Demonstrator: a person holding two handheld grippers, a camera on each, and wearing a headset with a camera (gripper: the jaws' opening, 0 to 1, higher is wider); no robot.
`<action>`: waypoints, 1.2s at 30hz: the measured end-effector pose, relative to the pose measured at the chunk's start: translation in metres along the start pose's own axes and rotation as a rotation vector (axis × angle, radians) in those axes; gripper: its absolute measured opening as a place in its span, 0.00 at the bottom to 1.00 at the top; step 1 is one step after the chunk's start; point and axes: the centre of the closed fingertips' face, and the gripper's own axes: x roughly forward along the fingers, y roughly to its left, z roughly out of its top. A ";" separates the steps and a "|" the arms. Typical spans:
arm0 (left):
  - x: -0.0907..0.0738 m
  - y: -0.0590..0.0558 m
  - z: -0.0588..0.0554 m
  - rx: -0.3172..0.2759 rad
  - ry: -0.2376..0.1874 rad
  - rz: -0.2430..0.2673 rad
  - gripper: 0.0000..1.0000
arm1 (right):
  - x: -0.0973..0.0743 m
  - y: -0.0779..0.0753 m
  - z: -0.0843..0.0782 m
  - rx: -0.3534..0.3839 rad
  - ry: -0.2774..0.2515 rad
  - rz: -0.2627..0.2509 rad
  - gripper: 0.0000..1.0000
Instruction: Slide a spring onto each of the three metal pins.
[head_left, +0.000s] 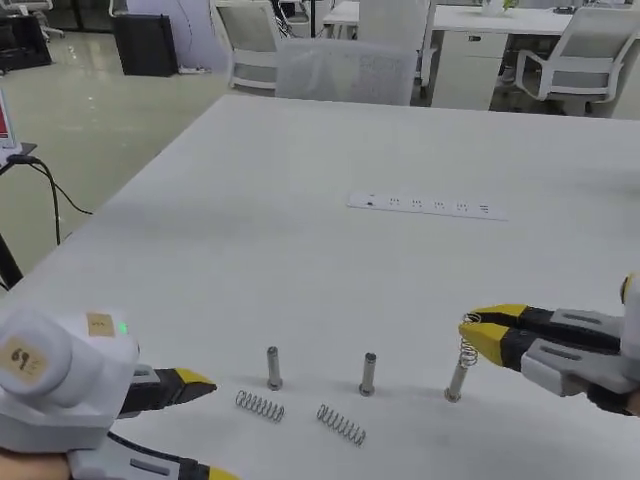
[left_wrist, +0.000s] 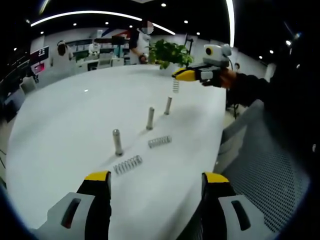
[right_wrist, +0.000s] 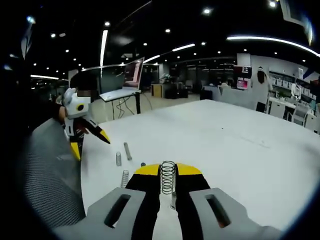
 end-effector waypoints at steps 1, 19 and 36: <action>0.000 0.000 0.000 0.000 0.000 0.000 0.70 | 0.000 -0.002 0.000 0.000 -0.015 -0.004 0.07; 0.001 -0.001 -0.001 -0.005 0.002 -0.003 0.69 | 0.010 -0.010 -0.019 0.014 -0.054 -0.014 0.07; 0.001 0.000 -0.001 -0.004 0.004 -0.001 0.69 | 0.021 -0.010 -0.055 0.028 -0.014 0.013 0.07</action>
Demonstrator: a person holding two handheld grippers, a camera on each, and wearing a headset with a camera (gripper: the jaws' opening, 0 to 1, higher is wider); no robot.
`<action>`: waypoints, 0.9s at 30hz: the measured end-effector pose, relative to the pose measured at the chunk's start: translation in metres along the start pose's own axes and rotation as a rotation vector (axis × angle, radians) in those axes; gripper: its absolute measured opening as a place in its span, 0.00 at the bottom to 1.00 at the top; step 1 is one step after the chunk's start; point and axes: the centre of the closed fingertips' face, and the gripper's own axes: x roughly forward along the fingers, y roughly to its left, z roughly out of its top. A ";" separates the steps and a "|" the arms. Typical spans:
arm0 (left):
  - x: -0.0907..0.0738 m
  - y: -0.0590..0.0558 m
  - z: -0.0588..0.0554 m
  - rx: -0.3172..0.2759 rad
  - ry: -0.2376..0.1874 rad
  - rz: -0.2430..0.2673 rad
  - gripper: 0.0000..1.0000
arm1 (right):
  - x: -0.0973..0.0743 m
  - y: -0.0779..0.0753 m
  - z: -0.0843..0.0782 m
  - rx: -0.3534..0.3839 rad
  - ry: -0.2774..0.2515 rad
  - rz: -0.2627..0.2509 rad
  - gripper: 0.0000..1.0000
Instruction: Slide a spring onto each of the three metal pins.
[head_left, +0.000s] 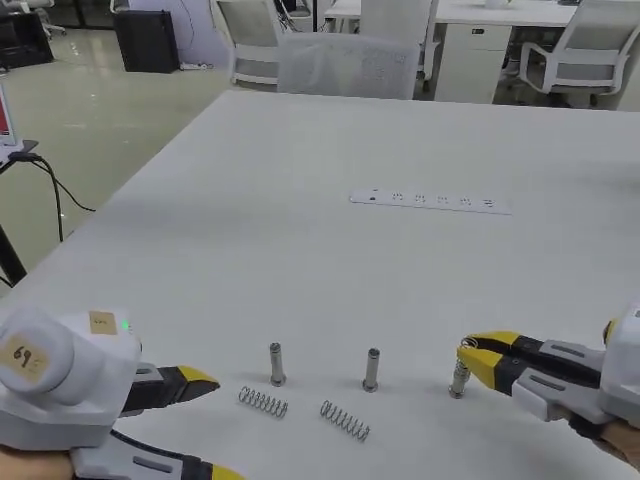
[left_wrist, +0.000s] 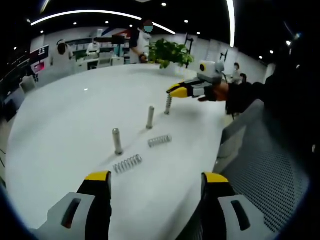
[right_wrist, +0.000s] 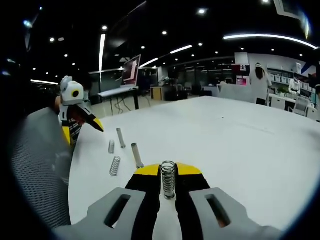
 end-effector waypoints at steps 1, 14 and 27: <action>0.000 0.000 0.000 0.000 0.000 0.000 0.69 | 0.000 0.000 -0.004 0.002 0.009 0.001 0.07; 0.000 0.000 -0.001 -0.001 0.003 -0.001 0.69 | 0.004 0.002 -0.017 -0.039 0.075 -0.011 0.08; 0.000 0.000 -0.001 0.002 0.002 -0.001 0.69 | -0.001 -0.003 -0.024 -0.021 0.158 -0.046 0.24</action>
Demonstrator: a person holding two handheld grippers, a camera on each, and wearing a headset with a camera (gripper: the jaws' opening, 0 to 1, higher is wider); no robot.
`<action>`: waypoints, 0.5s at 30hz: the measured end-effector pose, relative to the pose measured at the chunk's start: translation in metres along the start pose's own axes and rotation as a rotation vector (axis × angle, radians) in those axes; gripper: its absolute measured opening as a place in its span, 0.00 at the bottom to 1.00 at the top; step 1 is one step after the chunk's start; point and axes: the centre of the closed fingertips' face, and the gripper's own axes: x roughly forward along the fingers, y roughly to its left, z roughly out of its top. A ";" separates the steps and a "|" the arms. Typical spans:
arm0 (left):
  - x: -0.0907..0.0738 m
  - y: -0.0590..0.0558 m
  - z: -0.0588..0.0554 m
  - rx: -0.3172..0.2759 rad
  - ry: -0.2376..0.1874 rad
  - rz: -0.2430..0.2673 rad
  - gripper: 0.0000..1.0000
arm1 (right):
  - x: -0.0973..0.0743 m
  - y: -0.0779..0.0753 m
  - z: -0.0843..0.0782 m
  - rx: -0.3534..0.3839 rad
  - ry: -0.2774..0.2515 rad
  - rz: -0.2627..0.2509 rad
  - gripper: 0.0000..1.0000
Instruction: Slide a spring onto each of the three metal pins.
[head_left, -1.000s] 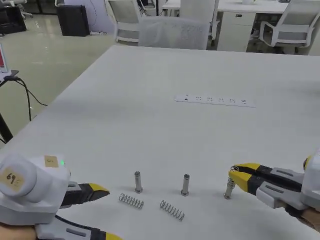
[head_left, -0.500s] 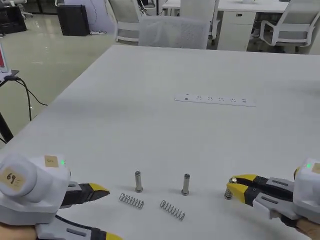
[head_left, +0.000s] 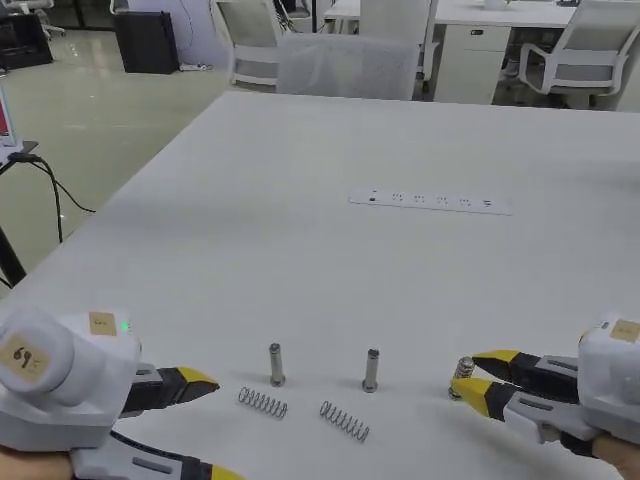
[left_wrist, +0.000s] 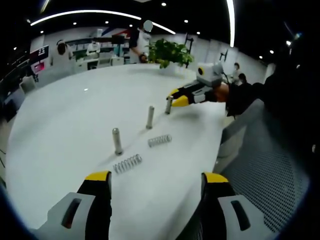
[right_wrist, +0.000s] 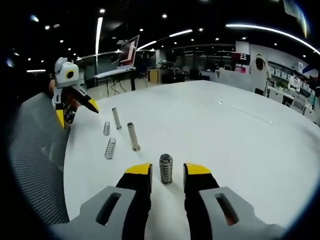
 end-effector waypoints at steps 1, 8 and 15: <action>0.000 0.000 0.000 0.000 -0.001 0.000 0.69 | -0.001 0.000 0.000 0.010 0.004 -0.003 0.25; 0.000 0.000 0.001 -0.002 -0.004 0.001 0.69 | -0.012 0.003 -0.003 0.016 0.085 -0.023 0.30; 0.000 0.000 0.001 0.000 -0.004 0.001 0.69 | -0.012 0.009 -0.007 -0.073 0.154 -0.032 0.33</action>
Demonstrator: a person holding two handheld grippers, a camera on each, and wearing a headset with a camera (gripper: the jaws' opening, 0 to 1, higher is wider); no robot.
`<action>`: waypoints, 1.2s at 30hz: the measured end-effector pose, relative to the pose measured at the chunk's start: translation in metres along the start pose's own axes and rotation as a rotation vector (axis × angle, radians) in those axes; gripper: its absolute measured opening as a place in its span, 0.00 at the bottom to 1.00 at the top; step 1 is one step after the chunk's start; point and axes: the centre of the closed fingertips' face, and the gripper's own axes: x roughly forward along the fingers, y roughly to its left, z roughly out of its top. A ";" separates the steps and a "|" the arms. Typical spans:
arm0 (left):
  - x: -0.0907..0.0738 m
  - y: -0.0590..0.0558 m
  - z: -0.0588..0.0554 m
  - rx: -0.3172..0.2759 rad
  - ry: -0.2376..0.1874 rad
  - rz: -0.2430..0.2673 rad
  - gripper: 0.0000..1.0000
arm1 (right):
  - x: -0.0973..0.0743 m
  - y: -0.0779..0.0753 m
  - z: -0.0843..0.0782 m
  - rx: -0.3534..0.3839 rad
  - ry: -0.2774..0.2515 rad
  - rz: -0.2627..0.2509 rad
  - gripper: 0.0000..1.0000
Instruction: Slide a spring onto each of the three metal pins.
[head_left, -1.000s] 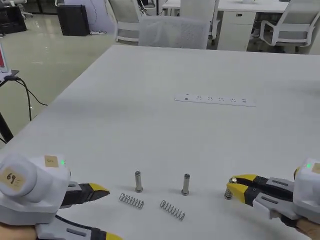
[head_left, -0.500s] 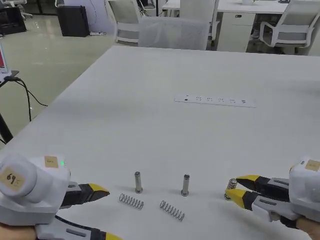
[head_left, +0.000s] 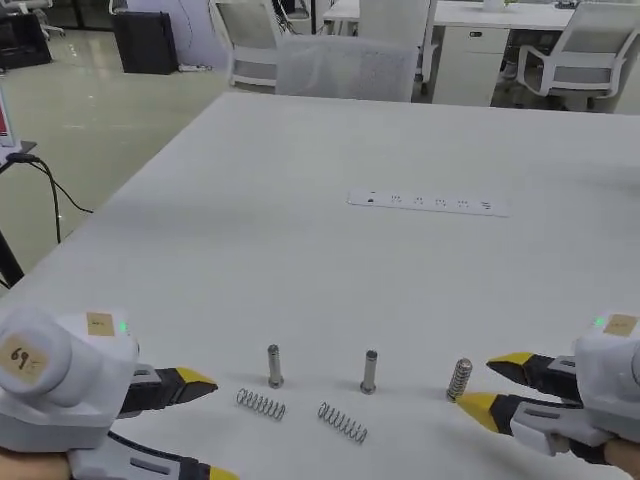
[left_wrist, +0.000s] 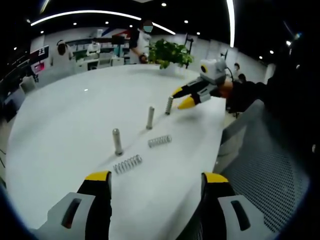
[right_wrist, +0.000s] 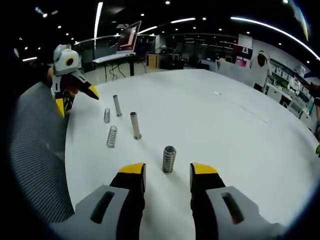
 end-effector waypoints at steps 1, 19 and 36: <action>0.000 0.000 0.000 0.001 0.000 0.001 0.69 | 0.000 0.001 0.000 -0.001 0.005 0.001 0.34; -0.001 0.000 0.001 0.007 -0.004 -0.001 0.69 | -0.010 0.014 -0.007 -0.031 0.079 0.007 0.36; -0.001 0.000 0.001 0.008 -0.004 0.005 0.69 | -0.012 0.027 -0.009 -0.047 0.116 0.040 0.31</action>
